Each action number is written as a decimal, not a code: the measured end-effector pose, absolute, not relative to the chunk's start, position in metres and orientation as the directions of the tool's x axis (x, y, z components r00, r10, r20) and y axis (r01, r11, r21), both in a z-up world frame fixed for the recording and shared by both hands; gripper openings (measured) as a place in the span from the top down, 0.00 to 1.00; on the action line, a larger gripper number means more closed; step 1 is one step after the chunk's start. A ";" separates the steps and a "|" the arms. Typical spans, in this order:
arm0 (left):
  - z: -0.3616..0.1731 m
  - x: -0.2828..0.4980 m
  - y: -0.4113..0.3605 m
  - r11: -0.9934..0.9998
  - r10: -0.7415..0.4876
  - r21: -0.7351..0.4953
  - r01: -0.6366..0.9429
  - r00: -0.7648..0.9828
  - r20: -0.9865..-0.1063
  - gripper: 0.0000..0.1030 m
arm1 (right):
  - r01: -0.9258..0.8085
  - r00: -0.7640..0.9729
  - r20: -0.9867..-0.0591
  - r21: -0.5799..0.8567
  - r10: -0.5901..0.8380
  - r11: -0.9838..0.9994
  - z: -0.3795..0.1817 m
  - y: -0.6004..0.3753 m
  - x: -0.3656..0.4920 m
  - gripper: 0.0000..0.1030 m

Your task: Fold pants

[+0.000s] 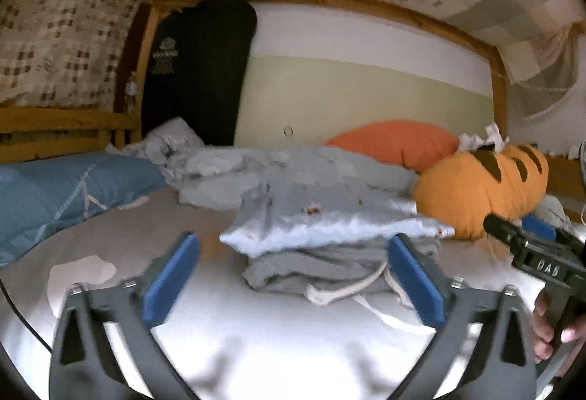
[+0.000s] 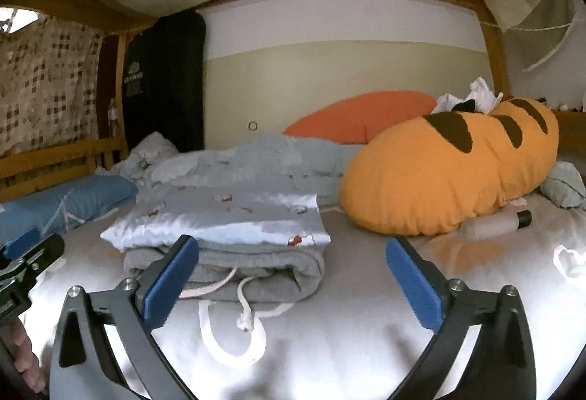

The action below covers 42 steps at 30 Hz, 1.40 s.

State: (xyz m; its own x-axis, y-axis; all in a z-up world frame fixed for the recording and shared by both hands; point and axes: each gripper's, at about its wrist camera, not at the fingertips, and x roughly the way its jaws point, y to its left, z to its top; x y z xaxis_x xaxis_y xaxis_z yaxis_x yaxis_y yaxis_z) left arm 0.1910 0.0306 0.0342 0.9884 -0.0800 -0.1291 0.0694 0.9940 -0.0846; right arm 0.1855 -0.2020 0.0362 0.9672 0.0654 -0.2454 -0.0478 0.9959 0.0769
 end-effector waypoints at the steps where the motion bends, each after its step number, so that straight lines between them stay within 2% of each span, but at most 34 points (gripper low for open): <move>1: 0.035 0.190 0.031 0.994 -0.081 -0.087 0.071 0.990 -0.119 0.00 | -0.053 0.966 -0.248 0.074 0.069 0.996 0.036 -0.201 0.186 0.01; 6: 0.035 0.195 0.030 0.994 -0.084 -0.077 0.073 0.986 -0.142 0.00 | -0.061 0.962 -0.263 0.049 0.072 0.997 0.035 -0.197 0.189 0.01; 18: 0.037 0.194 0.018 0.996 -0.087 -0.022 0.085 0.987 -0.132 0.00 | -0.062 0.962 -0.264 0.059 0.075 0.996 0.035 -0.198 0.190 0.01; 42: 0.035 0.196 0.018 0.998 -0.065 -0.012 0.064 0.988 -0.142 0.00 | -0.057 0.960 -0.273 0.047 0.067 0.997 0.033 -0.199 0.192 0.01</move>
